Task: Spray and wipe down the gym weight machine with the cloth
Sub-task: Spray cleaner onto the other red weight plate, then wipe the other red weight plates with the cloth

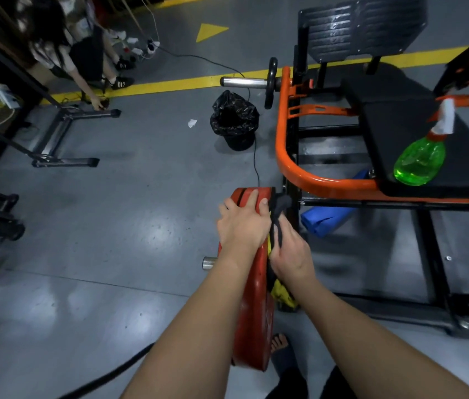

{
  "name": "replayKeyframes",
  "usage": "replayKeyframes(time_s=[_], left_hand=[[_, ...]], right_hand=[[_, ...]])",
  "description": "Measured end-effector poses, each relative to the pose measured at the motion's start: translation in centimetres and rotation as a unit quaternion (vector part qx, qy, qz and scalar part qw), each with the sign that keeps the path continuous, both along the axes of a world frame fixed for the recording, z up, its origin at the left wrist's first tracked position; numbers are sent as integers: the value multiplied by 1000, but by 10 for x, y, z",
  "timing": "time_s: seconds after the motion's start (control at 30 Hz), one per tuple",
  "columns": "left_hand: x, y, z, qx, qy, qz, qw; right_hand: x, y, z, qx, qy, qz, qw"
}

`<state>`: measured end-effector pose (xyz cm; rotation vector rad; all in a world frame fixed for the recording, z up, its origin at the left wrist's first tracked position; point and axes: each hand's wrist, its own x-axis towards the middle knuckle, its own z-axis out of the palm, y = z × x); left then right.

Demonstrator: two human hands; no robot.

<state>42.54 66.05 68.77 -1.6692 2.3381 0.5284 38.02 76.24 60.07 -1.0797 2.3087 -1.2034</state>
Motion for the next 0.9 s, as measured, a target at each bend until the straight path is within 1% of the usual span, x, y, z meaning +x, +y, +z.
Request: replayKeyframes(time_s=[0.2, 0.33, 0.4, 0.47, 0.53, 0.6, 0.67, 0.8, 0.9], left_hand=[[34, 39, 2, -79, 26, -14, 996], [56, 67, 2, -98, 37, -9, 994], [63, 73, 7, -92, 57, 11, 994], [58, 65, 15, -77, 86, 50, 992], [40, 41, 23, -73, 117, 95, 986], [13, 10, 28, -46, 133, 123, 982], [-9, -14, 22, -8, 96, 113, 989], [-22, -29, 1, 26, -34, 36, 998], [-22, -31, -1, 39, -64, 3, 997]], right_hand=[[1, 0, 5, 51, 16, -16, 998], [-1, 0, 5, 74, 16, -3, 997], [0, 0, 5, 66, 22, 11, 998], [1, 2, 3, 57, 34, 10, 998], [3, 3, 3, 45, 38, 4, 998], [3, 3, 5, 34, 42, 9, 998], [3, 3, 5, 25, 46, 13, 999], [2, 0, 1, 17, 46, 12, 999], [0, -3, -1, 27, 36, 11, 999]])
